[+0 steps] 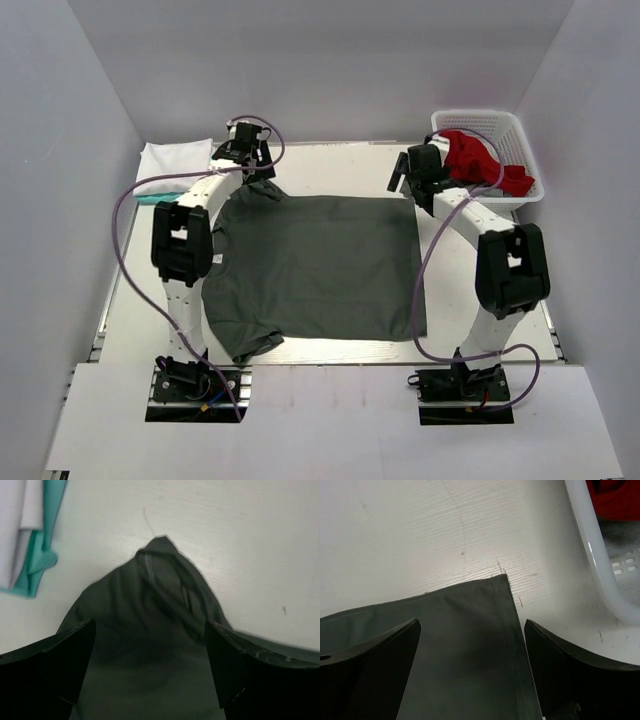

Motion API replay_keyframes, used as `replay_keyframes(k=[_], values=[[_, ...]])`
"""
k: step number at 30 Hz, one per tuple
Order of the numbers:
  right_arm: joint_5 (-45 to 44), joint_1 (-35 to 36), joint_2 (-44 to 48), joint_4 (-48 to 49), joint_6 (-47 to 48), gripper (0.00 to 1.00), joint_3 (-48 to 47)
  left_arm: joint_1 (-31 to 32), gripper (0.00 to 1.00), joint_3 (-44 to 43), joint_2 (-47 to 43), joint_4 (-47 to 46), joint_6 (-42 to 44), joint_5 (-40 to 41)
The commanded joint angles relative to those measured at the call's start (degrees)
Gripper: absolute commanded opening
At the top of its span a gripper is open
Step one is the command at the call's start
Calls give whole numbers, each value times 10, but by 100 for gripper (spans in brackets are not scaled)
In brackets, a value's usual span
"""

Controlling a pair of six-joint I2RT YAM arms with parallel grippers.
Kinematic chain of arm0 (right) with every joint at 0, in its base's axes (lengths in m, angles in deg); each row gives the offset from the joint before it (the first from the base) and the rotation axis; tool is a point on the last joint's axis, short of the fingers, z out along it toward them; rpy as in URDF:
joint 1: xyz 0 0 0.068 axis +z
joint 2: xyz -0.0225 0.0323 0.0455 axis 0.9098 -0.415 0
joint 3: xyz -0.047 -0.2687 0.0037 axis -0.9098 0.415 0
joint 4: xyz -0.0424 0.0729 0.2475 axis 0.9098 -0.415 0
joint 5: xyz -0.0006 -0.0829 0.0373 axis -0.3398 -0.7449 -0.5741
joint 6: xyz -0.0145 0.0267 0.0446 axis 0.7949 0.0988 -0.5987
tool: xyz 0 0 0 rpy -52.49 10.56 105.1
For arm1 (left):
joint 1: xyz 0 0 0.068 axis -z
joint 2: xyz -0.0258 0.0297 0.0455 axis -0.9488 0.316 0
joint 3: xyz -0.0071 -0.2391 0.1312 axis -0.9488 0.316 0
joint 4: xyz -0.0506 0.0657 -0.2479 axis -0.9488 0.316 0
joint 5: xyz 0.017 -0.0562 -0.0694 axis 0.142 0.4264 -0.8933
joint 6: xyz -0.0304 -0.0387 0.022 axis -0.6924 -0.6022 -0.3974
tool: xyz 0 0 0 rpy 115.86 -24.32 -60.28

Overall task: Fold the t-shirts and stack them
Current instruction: Flatten out the tshirt

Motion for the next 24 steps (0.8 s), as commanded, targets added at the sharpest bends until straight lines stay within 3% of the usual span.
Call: replay_keyframes(k=[1, 8, 13, 19, 24], values=[[38, 5, 79, 25, 4, 90, 27, 2, 100, 75, -117, -18, 4, 2], [107, 22, 163, 3, -18, 90, 152, 8, 100, 241, -232, 0, -50, 44], [118, 35, 214, 4, -48, 90, 259, 8, 100, 360, -267, -45, -65, 4], [154, 38, 201, 16, -57, 90, 298, 8, 100, 367, -217, -58, -73, -28], [121, 29, 103, 3, -67, 90, 240, 8, 100, 326, -148, -52, -73, -34]])
